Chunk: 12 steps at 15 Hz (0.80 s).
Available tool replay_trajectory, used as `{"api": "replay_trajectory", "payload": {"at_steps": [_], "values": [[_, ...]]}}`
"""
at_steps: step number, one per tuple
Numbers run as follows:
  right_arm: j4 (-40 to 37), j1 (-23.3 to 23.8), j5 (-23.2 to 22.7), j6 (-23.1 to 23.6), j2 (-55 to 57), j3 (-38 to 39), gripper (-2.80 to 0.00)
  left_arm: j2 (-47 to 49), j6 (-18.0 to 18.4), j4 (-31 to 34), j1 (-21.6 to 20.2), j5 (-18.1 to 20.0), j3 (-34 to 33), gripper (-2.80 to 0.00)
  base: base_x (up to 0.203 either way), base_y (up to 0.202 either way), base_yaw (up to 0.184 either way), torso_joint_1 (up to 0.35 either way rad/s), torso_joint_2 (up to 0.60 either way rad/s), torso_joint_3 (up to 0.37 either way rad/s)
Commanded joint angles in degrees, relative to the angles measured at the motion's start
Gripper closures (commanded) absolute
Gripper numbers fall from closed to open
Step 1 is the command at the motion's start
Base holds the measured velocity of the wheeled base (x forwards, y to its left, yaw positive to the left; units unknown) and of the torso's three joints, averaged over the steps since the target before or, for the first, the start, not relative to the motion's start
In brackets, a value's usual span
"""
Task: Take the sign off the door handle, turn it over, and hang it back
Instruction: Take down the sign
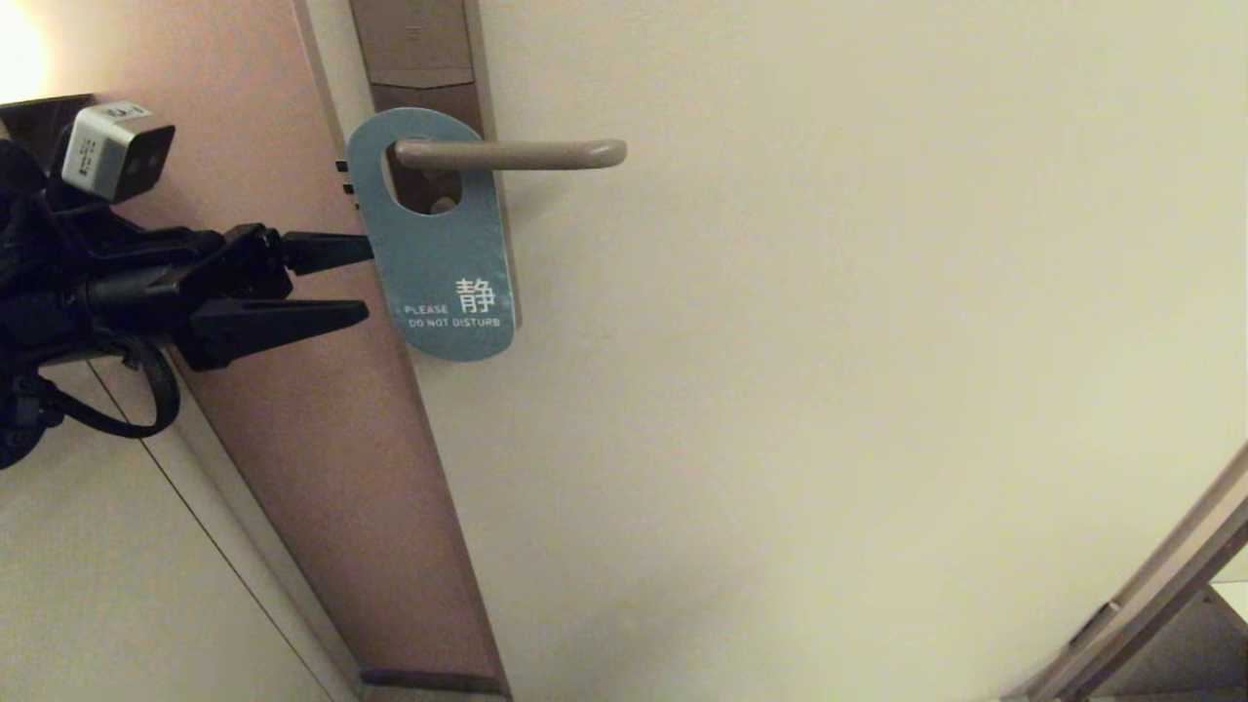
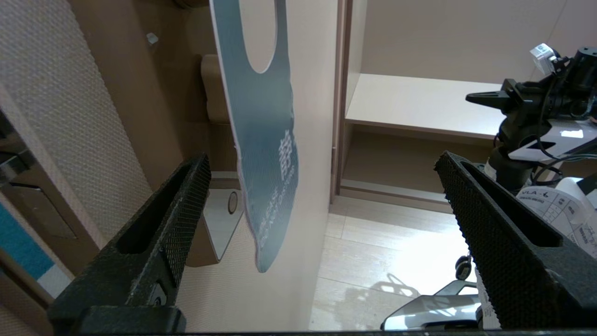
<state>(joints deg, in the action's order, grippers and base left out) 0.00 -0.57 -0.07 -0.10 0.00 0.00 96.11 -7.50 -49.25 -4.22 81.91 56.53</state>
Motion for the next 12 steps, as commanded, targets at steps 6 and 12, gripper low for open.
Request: {"api": "replay_trajectory", "payload": {"at_steps": [6,12], "values": [[0.00,-0.02,-0.02,0.01,0.00,0.00,0.00,0.69,-0.14,-0.12,4.80,-0.73,0.09,-2.80,0.000,0.000,0.000,0.000,0.00,0.000],[0.00,-0.04,-0.02,0.01,0.00,0.00,0.00,2.04,-0.17,0.05,5.45,-1.75,0.23,-2.80,0.000,0.000,0.000,0.000,0.00,0.000]]}}
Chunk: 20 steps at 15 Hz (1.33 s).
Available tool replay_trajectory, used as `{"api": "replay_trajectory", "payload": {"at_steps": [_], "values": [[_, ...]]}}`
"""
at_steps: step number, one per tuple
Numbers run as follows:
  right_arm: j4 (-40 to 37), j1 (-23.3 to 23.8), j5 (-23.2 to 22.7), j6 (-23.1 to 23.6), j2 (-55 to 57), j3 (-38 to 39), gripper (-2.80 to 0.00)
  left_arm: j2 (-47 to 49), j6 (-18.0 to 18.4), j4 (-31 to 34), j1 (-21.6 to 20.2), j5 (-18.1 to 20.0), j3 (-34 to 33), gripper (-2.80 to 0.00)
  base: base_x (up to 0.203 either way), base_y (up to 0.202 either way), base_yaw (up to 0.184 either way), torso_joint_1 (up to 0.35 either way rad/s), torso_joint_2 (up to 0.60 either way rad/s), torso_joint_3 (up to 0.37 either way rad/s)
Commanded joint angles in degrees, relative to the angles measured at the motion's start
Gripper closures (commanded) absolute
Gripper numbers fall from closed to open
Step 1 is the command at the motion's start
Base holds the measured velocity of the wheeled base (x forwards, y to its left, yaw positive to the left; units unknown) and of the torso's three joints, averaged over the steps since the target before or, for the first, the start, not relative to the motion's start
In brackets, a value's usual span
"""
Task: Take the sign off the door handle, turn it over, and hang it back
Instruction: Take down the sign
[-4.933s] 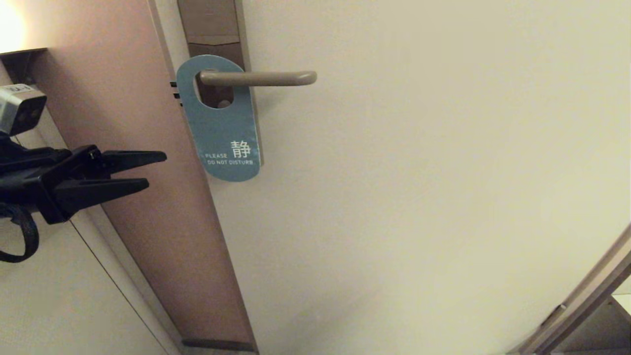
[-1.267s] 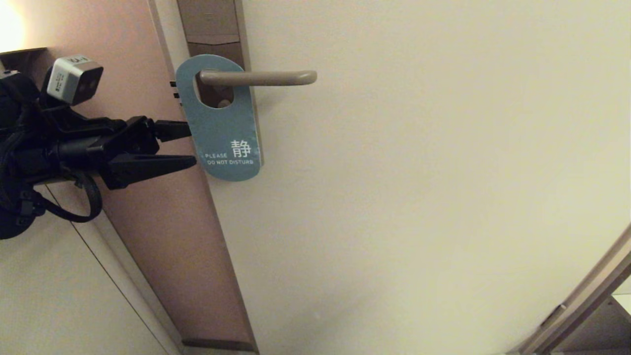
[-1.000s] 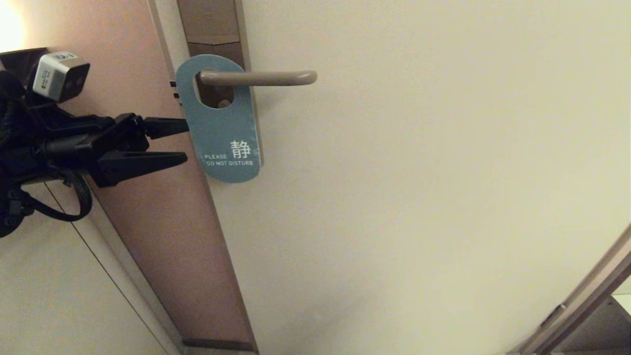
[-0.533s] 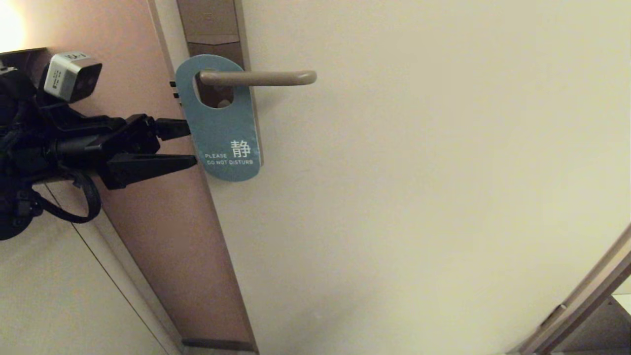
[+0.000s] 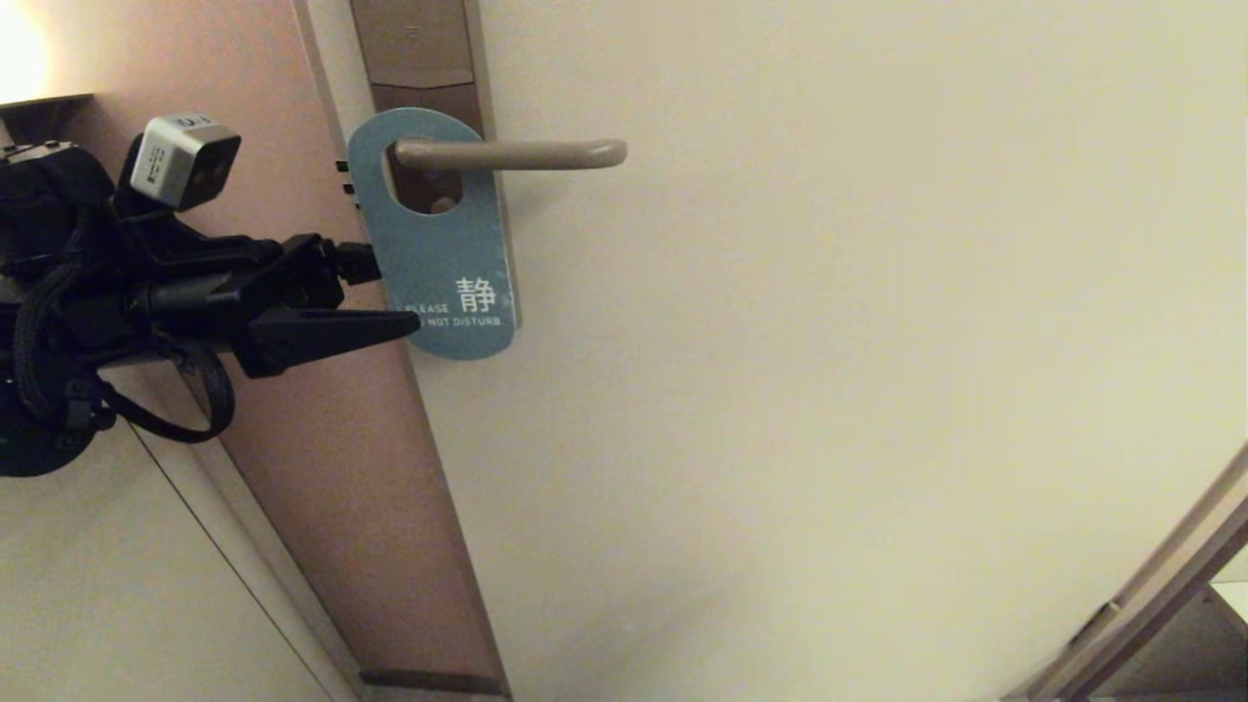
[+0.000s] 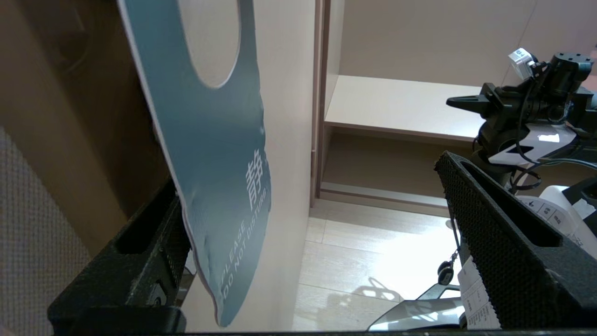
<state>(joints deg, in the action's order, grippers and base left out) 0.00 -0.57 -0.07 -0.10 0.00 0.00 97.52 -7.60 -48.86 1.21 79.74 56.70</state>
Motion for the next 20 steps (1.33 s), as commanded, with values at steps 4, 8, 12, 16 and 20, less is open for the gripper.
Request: {"api": "replay_trajectory", "payload": {"at_steps": [4,8,12,16,20], "values": [[0.00,-0.04,-0.02,0.01,0.00,0.00,0.00,1.53,-0.05,-0.45,0.94,-0.02,0.61,-2.80,0.000,0.000,0.000,0.000,0.00,0.000],[0.00,0.05,-0.02,0.01,0.00,0.00,0.00,1.53,0.04,-0.45,1.87,-0.02,0.69,-2.80,0.000,0.000,0.000,0.000,0.00,0.000],[0.00,0.04,-0.02,0.01,0.00,0.00,0.00,2.23,0.21,-0.80,1.78,-0.11,0.85,-2.80,0.000,0.000,0.000,0.000,0.00,0.000],[0.00,-0.04,-0.02,0.01,0.00,0.00,0.00,2.49,0.39,-0.81,1.83,-0.66,1.43,-2.39,0.000,0.000,0.000,0.000,0.00,0.000],[0.00,-0.04,-0.02,0.01,0.00,0.00,0.00,2.21,0.21,-0.80,1.87,-0.99,1.66,0.00,0.000,0.000,0.000,0.000,0.00,0.000]]}}
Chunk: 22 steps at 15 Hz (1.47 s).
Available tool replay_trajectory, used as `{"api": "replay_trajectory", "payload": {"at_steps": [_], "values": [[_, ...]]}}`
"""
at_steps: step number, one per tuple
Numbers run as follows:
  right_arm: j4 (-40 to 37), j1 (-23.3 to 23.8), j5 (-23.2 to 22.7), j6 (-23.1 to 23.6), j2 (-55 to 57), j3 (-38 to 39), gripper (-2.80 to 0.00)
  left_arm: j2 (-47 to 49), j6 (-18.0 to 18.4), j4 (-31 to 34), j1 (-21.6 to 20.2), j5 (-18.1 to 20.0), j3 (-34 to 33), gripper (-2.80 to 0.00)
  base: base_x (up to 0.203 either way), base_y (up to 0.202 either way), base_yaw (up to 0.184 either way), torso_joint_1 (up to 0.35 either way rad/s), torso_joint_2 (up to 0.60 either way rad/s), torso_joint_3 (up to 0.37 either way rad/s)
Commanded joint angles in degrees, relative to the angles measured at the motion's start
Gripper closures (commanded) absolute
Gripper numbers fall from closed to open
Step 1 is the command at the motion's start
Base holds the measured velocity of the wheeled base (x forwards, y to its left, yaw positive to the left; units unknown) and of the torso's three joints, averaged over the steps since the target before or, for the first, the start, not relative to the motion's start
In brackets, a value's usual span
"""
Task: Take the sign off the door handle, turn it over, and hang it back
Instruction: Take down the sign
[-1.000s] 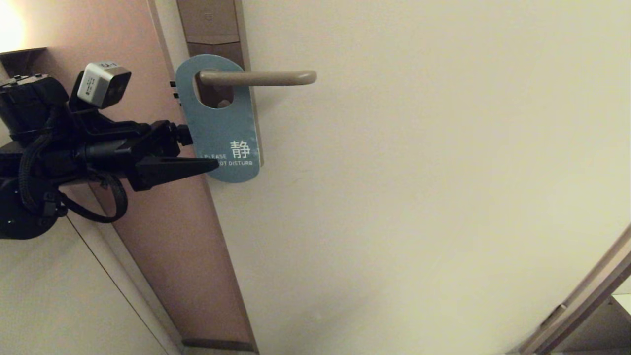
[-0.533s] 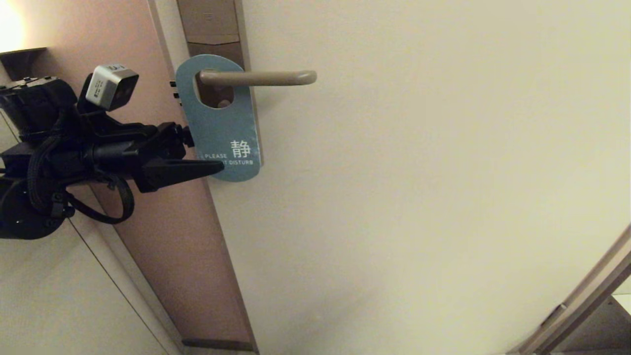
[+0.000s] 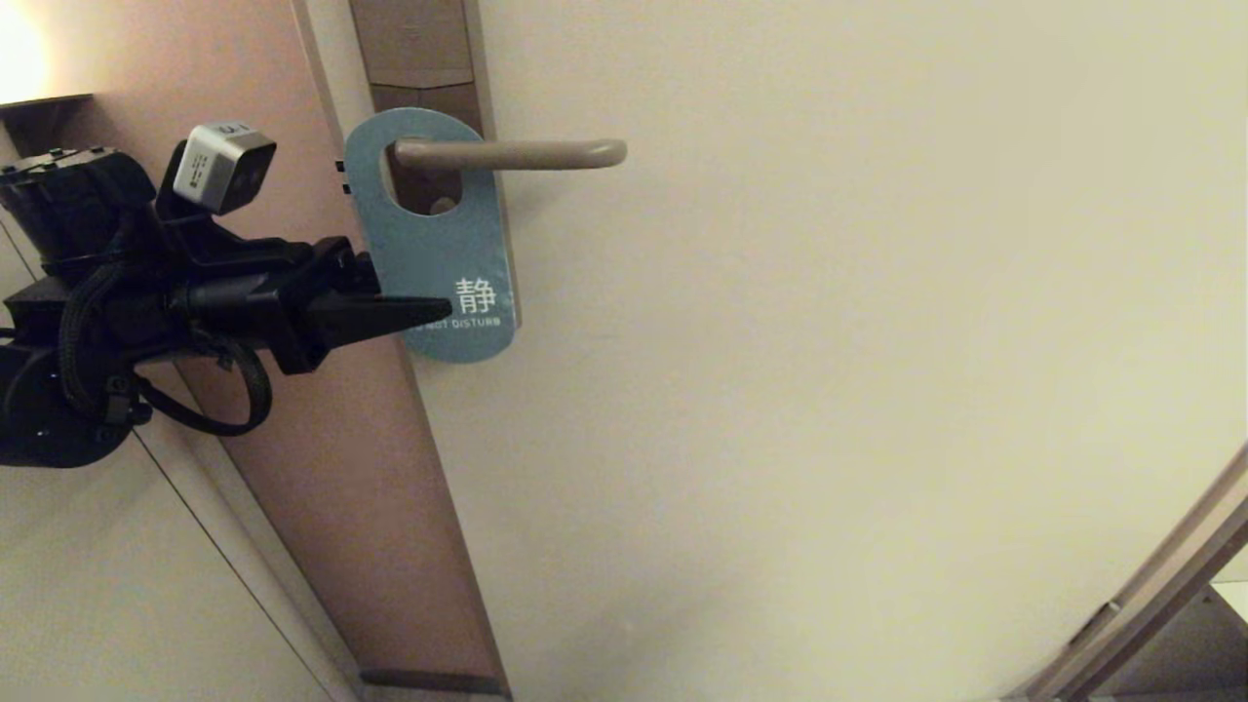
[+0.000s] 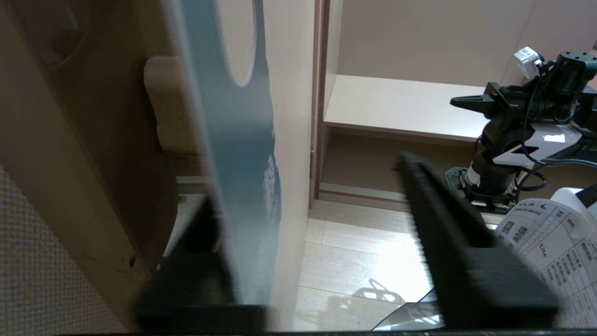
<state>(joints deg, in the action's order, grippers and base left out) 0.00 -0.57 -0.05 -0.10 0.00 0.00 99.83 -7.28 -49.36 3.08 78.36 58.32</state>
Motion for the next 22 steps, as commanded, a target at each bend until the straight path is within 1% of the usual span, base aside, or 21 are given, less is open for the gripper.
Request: {"api": "replay_trajectory", "payload": {"at_steps": [1,11,12,14,15,17,19,20,21,22], "values": [[0.00,-0.04,-0.04,0.01,0.00,0.00,0.00,-0.16,-0.03,-0.30,-0.01,0.39,0.04,0.00,0.000,0.000,0.000,0.000,0.00,0.000],[0.00,-0.04,-0.04,0.01,0.00,0.00,0.00,-3.25,0.09,-0.92,-0.03,0.41,-0.40,0.00,0.000,0.000,0.000,0.000,0.00,0.000],[0.00,0.05,-0.04,0.01,0.00,0.00,0.00,-3.76,0.13,-0.92,-0.04,0.00,-0.47,0.00,0.000,0.000,0.000,0.000,0.00,0.000],[0.00,0.00,-0.04,0.01,0.00,0.00,0.00,-4.97,0.16,-0.73,0.02,-2.36,-0.88,0.00,0.000,0.000,0.000,0.000,0.00,0.000],[0.00,-0.03,-0.04,0.01,0.00,0.00,0.00,-5.75,0.16,-0.57,0.07,-2.89,-1.10,0.00,0.000,0.000,0.000,0.000,0.00,0.000],[0.00,0.02,-0.04,0.01,0.00,0.00,0.00,-7.56,0.12,-0.32,0.08,-3.20,-2.40,0.00,0.000,0.000,0.000,0.000,0.00,0.000],[0.00,-0.04,-0.04,0.01,0.00,0.00,0.00,-9.60,0.16,-0.30,0.15,-3.56,-5.17,0.00,0.000,0.000,0.000,0.000,0.00,0.000],[0.00,-0.04,-0.04,0.01,0.00,0.00,0.00,-10.30,0.23,-0.36,0.24,-4.73,-6.51,0.00,0.000,0.000,0.000,0.000,0.00,0.000],[0.00,-0.04,-0.04,0.01,0.00,0.00,0.00,-10.69,0.55,-0.48,0.94,-7.82,-7.53,0.00,0.000,0.000,0.000,0.000,0.00,0.000],[0.00,-0.04,-0.04,0.01,0.00,0.00,0.00,-10.82,0.94,-0.53,1.74,-11.67,-7.98,0.00,0.000,0.000,0.000,0.000,0.00,0.000]]}}
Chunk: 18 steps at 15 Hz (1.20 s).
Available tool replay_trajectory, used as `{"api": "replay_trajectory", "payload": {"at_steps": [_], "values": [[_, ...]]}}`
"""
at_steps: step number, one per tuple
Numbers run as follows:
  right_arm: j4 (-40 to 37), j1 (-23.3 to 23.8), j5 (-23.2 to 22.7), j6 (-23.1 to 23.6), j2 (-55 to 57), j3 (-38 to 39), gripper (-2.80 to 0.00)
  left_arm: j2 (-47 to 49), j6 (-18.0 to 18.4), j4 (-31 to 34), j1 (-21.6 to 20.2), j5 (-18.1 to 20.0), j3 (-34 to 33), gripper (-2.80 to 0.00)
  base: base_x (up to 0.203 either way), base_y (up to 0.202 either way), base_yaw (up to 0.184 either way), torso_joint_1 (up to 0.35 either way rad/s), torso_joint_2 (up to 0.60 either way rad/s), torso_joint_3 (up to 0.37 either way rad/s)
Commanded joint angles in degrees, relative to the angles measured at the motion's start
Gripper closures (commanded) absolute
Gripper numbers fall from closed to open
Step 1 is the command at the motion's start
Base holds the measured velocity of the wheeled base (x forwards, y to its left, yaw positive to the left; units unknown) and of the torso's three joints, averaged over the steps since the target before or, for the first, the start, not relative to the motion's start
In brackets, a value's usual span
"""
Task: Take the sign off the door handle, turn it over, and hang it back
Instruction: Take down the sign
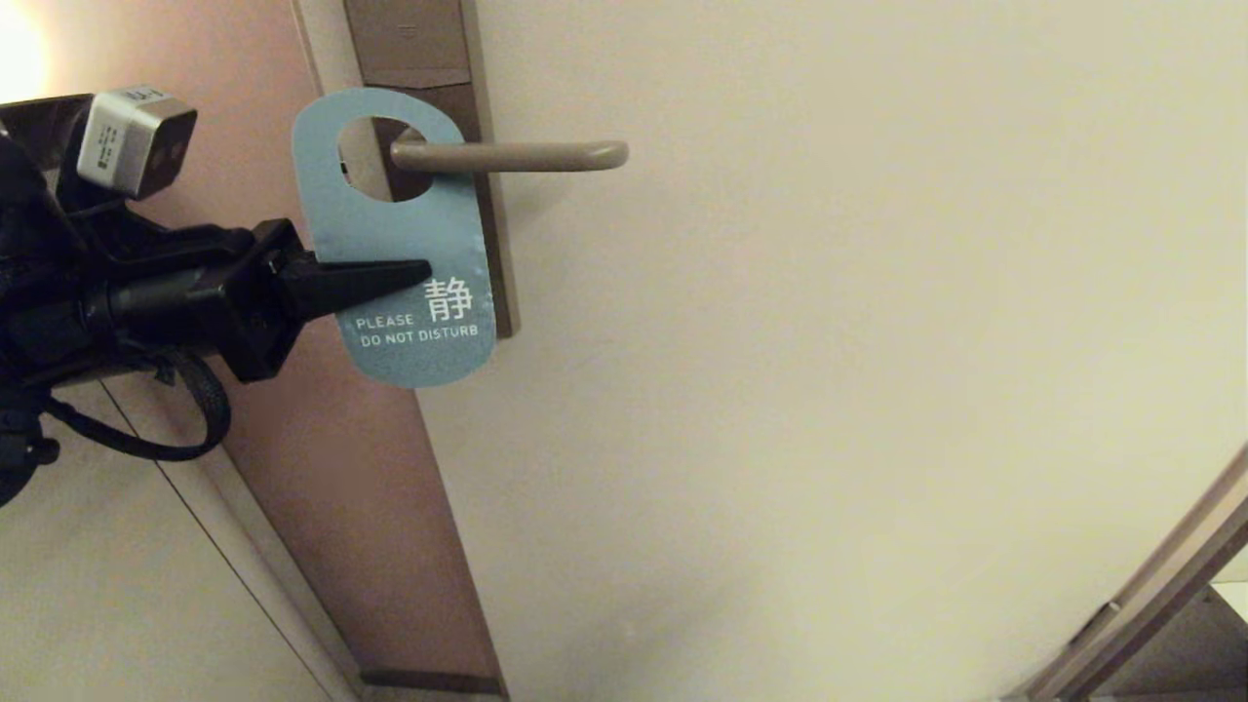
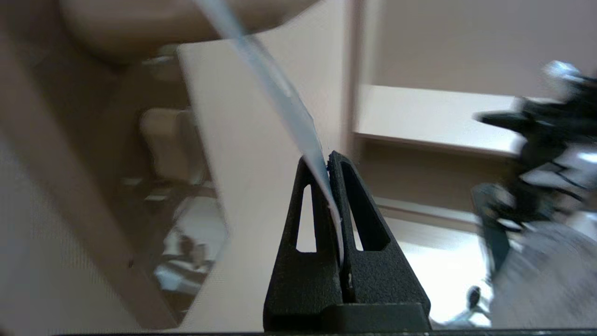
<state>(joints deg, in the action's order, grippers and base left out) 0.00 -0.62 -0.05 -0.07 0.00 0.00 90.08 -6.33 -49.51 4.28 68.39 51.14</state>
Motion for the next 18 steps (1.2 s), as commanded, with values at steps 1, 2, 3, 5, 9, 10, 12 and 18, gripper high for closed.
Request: {"api": "replay_trajectory", "payload": {"at_steps": [1,2,3,5,9,10,12,18], "values": [[0.00,0.01,-0.04,-0.01,0.00,0.00,0.00,-1.16,0.33,-0.24,1.72,-5.37,-1.02,0.00,0.000,0.000,0.000,0.000,0.00,0.000],[0.00,0.03,-0.04,-0.01,0.00,0.00,0.00,-1.33,0.49,-0.11,2.98,-7.71,-1.26,0.00,0.000,0.000,0.000,0.000,0.00,0.000],[0.00,0.01,-0.04,-0.01,0.00,0.00,0.00,-1.49,0.57,-0.02,3.34,-8.46,-1.69,0.00,0.000,0.000,0.000,0.000,0.00,0.000],[0.00,0.08,-0.04,-0.01,0.00,0.00,0.00,-1.49,1.40,0.34,3.60,-11.01,-2.08,0.00,0.000,0.000,0.000,0.000,0.00,0.000],[0.00,0.05,-0.04,-0.01,0.00,0.00,0.00,-3.19,5.80,5.77,7.63,-20.57,-2.77,0.00,0.000,0.000,0.000,0.000,0.00,0.000],[0.00,0.01,-0.04,-0.01,0.00,0.00,0.00,-3.66,7.39,7.55,8.78,-23.05,-2.86,0.00,0.000,0.000,0.000,0.000,0.00,0.000],[0.00,0.08,-0.04,-0.01,0.00,0.00,0.00,-4.37,8.32,9.25,11.28,-27.38,-2.88,0.00,0.000,0.000,0.000,0.000,0.00,0.000],[0.00,0.01,-0.04,-0.01,0.00,0.00,0.00,-4.88,8.50,10.78,20.80,-44.96,-2.48,0.00,0.000,0.000,0.000,0.000,0.00,0.000]]}}
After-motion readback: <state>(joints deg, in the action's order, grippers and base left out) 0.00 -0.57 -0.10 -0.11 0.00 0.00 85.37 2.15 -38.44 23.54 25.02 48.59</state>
